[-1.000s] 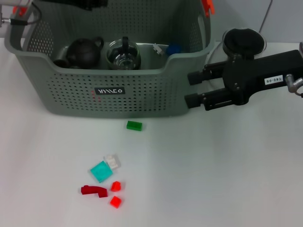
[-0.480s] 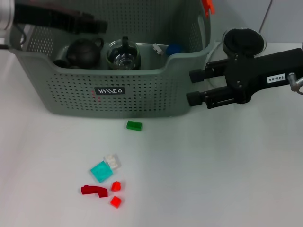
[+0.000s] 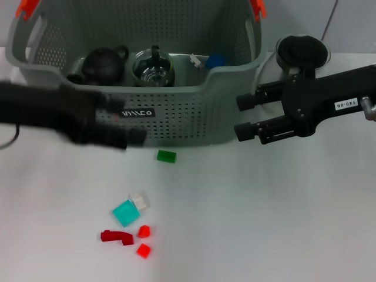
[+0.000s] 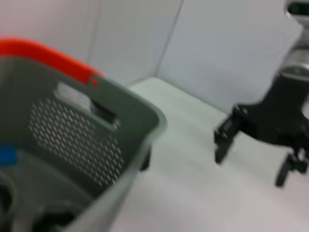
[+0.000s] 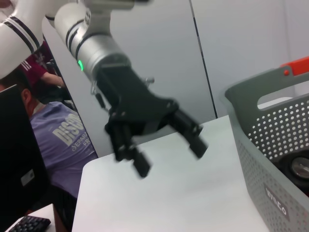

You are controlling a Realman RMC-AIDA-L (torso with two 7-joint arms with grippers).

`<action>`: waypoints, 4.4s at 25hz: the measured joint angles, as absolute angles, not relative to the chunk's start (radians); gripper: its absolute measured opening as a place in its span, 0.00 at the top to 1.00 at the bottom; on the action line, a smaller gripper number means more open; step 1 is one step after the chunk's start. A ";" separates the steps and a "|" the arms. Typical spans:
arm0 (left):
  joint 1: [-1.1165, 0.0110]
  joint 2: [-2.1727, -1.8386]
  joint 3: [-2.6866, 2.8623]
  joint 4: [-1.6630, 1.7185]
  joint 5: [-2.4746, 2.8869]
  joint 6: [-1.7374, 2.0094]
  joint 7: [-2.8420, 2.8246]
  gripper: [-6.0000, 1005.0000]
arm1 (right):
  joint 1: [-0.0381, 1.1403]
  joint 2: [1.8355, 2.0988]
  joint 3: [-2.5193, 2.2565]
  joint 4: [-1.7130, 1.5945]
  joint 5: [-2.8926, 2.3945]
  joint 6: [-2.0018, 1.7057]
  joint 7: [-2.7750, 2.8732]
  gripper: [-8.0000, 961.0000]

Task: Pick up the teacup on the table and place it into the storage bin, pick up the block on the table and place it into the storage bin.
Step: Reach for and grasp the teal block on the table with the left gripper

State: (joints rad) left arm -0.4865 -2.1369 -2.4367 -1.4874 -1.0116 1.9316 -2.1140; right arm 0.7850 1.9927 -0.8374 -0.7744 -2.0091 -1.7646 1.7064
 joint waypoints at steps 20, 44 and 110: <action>-0.433 -2.141 -2.282 -1.436 -0.703 1.885 -1.988 0.06 | 0.778 2.025 -0.839 -0.765 -2.009 -1.760 1.712 0.19; -0.464 -2.170 -1.872 -1.390 -0.489 1.638 -2.255 0.06 | 0.776 2.026 -0.830 -0.765 -2.003 -1.744 1.704 0.19; -0.465 -2.170 -1.635 -1.362 -0.397 1.524 -2.326 0.57 | 0.776 2.028 -0.801 -0.768 -2.000 -1.737 1.693 0.19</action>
State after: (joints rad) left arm -0.4650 -2.1703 -1.6350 -1.3618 -0.3967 1.5242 -2.3259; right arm 0.7762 2.0279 -0.8012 -0.7675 -2.0004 -1.7375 1.6935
